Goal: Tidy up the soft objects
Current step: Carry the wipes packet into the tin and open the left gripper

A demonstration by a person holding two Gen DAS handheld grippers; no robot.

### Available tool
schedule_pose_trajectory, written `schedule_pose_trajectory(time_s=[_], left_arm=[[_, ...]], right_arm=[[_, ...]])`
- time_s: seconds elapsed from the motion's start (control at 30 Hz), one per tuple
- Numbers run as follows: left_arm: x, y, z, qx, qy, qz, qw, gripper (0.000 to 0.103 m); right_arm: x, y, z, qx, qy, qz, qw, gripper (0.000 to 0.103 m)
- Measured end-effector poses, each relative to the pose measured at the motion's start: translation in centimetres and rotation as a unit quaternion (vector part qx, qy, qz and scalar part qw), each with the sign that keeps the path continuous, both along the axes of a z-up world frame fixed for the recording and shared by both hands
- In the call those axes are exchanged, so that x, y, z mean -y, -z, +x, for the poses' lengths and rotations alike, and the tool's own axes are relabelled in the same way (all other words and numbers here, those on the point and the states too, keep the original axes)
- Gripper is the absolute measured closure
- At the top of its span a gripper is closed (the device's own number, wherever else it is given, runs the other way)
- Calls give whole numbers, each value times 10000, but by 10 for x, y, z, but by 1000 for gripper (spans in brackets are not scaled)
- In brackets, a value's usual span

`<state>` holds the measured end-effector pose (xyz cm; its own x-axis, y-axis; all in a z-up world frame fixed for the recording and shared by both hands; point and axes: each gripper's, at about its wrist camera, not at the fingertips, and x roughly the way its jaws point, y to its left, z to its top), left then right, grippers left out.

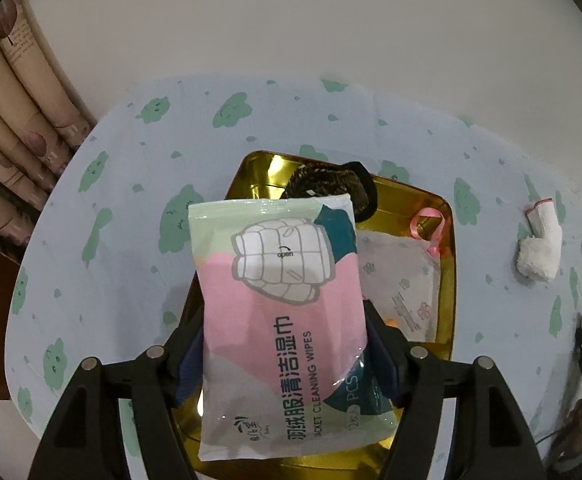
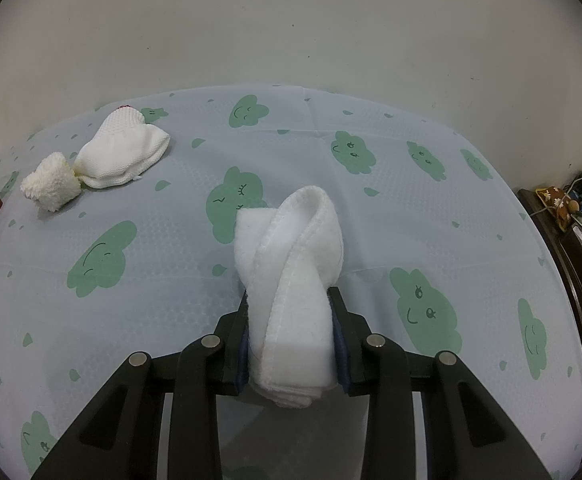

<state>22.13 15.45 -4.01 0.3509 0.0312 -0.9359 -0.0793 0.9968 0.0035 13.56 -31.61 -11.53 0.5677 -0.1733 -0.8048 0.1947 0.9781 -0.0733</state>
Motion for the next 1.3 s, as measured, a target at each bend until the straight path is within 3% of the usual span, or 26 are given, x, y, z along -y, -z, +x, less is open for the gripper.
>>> schedule_pose_trajectory(time_s=[0.33,0.8,1.07,1.2,1.3], left_arm=[[3,-5,-6,-52,348,309,9989,29],[-1,-25,-24,296,463,393,9977,29],[-8,-46,-59,916,299,352,9947,29],[-16,-54,-83,1359,-16,572,9891,29],[-26,-53,-96,1525,-227,507,9867,29]], right_arm=[[0,0,0,-1,-2,-7,10000,71],[0,0,0,-1,-4,-4,10000,71],[0,0,0,-3,-6,-19,10000,71],[0,0,0,-8,-14,-40,10000,71],[1,0,0,-8,-16,-42,10000,71]])
